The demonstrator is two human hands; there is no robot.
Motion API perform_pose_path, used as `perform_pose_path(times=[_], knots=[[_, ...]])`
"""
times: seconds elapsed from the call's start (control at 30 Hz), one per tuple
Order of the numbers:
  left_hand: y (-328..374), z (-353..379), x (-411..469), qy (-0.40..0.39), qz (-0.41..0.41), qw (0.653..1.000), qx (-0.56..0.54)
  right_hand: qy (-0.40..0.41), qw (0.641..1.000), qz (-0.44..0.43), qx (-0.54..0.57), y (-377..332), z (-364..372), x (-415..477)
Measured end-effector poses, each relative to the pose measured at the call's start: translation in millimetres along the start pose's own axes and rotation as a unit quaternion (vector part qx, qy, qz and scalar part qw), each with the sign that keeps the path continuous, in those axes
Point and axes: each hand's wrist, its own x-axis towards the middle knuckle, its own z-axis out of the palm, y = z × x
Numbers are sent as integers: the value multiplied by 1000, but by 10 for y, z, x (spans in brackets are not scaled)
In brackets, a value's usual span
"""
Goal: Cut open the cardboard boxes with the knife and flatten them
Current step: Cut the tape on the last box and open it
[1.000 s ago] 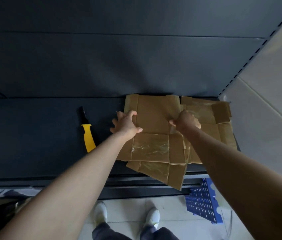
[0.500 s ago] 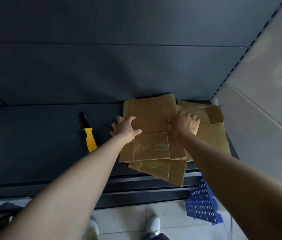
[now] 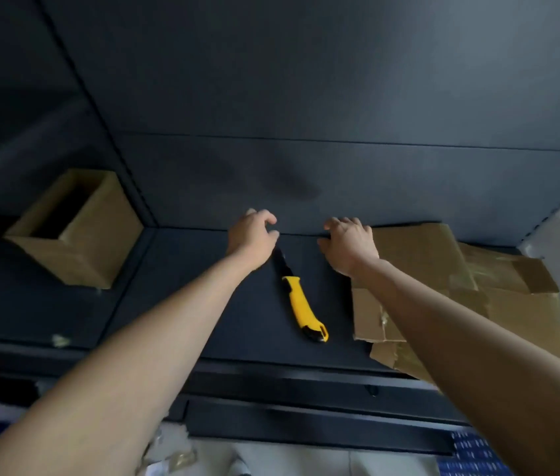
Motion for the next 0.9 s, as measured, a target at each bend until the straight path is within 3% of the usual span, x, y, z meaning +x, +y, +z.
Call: perform_pose_path(times=[0.1, 0.23, 0.43, 0.73, 0.9], knots=[[-558, -632, -16, 102, -24, 990, 90, -32, 998, -43, 26, -580, 65, 119], [-1257, -1231, -145, 199, -79, 947, 238, -59, 992, -94, 56, -1213, 188, 223], [-1960, -1445, -163, 85, -220, 941, 241, -102, 982, -131, 92, -1696, 354, 289], [-1896, -1181, -191, 203, -163, 925, 277, -156, 973, -83, 147, -1651, 490, 331], [-1558, -1030, -274, 275, -100, 936, 194, -160, 977, -54, 130, -1379, 446, 376]])
